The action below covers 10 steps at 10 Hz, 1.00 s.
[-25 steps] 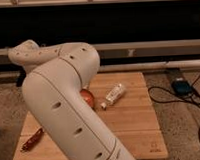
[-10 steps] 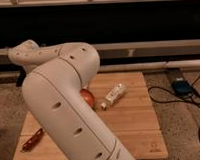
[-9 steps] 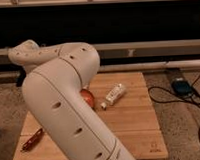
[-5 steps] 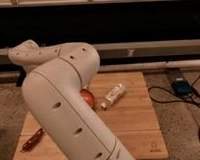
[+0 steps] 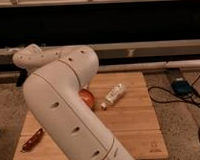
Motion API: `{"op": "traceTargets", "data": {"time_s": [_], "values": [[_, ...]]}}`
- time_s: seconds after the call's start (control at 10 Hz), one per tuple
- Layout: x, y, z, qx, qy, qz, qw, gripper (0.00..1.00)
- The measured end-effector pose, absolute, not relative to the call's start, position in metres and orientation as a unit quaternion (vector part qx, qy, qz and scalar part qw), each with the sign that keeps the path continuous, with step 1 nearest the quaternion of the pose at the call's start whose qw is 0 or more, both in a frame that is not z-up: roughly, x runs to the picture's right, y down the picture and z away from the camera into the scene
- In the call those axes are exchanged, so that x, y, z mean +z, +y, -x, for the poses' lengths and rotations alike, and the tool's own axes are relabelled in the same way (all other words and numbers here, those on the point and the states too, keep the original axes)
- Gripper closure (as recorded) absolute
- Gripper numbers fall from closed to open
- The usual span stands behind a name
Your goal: Drag the ceramic bowl in a circle
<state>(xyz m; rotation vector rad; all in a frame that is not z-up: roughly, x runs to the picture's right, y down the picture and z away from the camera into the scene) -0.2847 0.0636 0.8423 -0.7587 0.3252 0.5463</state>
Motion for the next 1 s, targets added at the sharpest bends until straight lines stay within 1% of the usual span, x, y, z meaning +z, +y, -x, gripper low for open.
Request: {"op": "traceTargets", "data": {"time_s": [0.3, 0.6, 0.8, 0.9, 1.0], "values": [[0.848, 0.098, 0.262, 0.29, 0.192, 0.396, 0.85, 0.2], [0.842, 0.122, 0.249, 0.307, 0.218, 0.418, 0.827, 0.2], [0.845, 0.136, 0.246, 0.316, 0.227, 0.435, 0.812, 0.21], [0.849, 0.145, 0.245, 0.32, 0.235, 0.443, 0.804, 0.28], [0.85, 0.152, 0.245, 0.32, 0.241, 0.448, 0.799, 0.38]]}}
